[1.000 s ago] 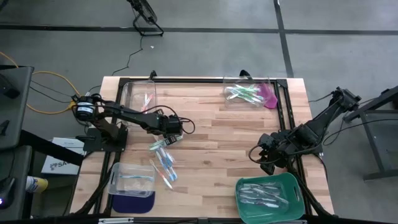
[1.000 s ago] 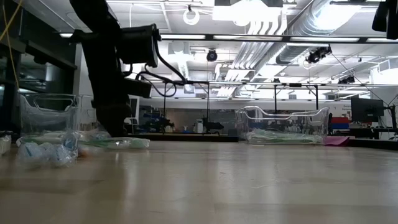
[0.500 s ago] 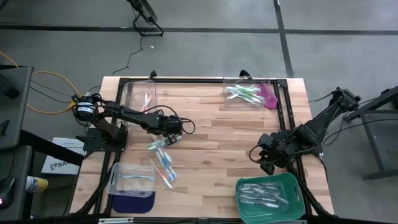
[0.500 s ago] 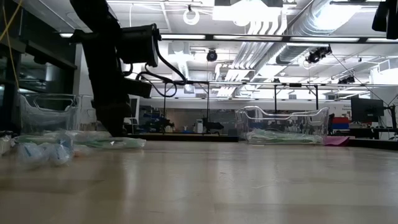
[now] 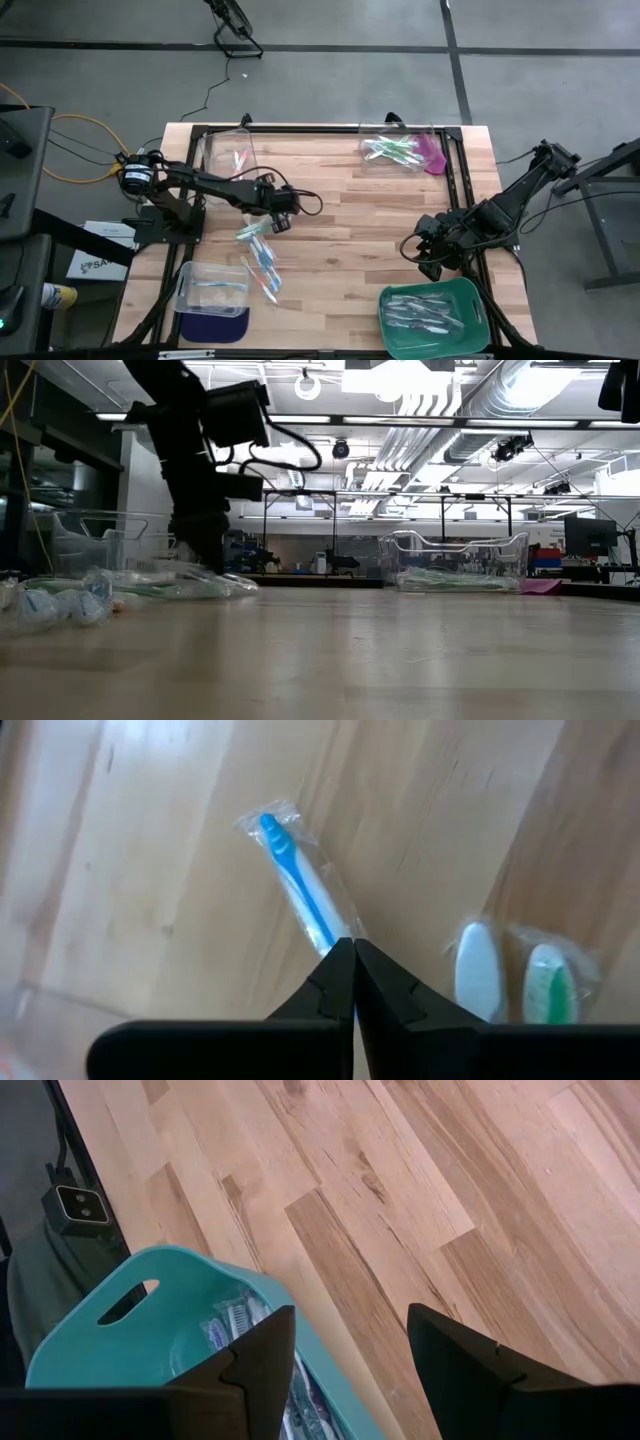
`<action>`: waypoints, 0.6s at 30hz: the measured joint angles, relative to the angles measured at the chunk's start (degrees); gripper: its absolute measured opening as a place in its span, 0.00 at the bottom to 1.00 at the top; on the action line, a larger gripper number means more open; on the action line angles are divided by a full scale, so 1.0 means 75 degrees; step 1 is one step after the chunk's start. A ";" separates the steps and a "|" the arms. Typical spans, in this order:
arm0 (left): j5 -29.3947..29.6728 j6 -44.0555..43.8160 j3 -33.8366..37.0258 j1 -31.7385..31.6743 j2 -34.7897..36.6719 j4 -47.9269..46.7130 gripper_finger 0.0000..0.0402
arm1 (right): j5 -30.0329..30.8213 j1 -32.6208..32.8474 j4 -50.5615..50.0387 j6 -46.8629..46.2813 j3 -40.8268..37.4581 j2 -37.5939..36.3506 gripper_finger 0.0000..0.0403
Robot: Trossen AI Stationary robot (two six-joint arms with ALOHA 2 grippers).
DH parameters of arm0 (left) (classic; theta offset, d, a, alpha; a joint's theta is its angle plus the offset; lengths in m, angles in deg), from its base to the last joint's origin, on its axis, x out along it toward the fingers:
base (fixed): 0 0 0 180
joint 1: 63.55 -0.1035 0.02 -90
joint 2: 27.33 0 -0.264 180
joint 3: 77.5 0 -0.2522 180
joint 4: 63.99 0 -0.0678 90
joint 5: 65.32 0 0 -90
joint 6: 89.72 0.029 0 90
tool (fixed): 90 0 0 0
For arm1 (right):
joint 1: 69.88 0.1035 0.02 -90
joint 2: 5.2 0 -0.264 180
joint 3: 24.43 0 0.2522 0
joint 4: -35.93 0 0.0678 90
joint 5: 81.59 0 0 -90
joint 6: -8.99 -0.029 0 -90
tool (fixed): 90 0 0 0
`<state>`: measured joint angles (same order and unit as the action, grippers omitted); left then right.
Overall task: Pick & Place Toothbrushes
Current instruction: Put the blue toothbrush into the bottom transparent bin
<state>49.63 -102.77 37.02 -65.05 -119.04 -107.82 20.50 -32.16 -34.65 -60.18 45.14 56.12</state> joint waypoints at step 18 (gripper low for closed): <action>-0.0223 0.2348 -0.1219 0.0442 0.0061 0.0151 0.00 | 0.0994 0.0006 0.0104 0.0480 -0.0025 0.0000 0.47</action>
<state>47.96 -85.16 27.87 -61.73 -118.58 -106.69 27.96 -32.12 -33.87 -56.58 44.95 56.12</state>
